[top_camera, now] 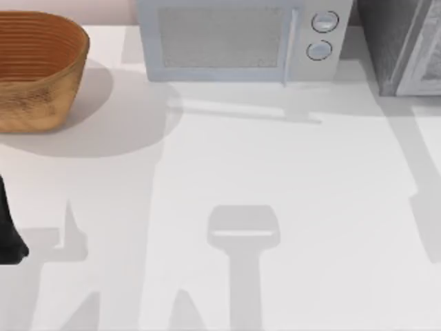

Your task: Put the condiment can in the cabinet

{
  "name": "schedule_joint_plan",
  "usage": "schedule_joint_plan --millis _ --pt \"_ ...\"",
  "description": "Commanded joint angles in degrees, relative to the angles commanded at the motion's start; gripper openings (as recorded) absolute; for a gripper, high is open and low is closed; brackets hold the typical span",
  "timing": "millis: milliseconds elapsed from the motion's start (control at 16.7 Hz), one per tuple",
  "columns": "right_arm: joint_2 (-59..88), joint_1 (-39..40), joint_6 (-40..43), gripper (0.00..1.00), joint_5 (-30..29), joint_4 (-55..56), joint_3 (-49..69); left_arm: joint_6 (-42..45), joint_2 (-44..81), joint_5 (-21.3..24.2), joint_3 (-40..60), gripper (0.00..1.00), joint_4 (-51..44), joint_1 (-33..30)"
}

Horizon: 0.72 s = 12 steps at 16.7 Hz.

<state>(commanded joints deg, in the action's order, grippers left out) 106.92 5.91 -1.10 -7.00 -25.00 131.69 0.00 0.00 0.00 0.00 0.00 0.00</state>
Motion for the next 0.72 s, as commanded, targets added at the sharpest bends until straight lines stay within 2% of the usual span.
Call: schedule_joint_plan --millis 240,720 --pt "0.0 0.0 0.0 0.0 0.0 0.0 0.0 0.0 0.0 0.0 0.0 1.0 0.0 0.0" --pt "0.0 0.0 0.0 0.6 0.0 0.0 0.0 0.0 0.0 0.0 0.0 1.0 0.0 0.0"
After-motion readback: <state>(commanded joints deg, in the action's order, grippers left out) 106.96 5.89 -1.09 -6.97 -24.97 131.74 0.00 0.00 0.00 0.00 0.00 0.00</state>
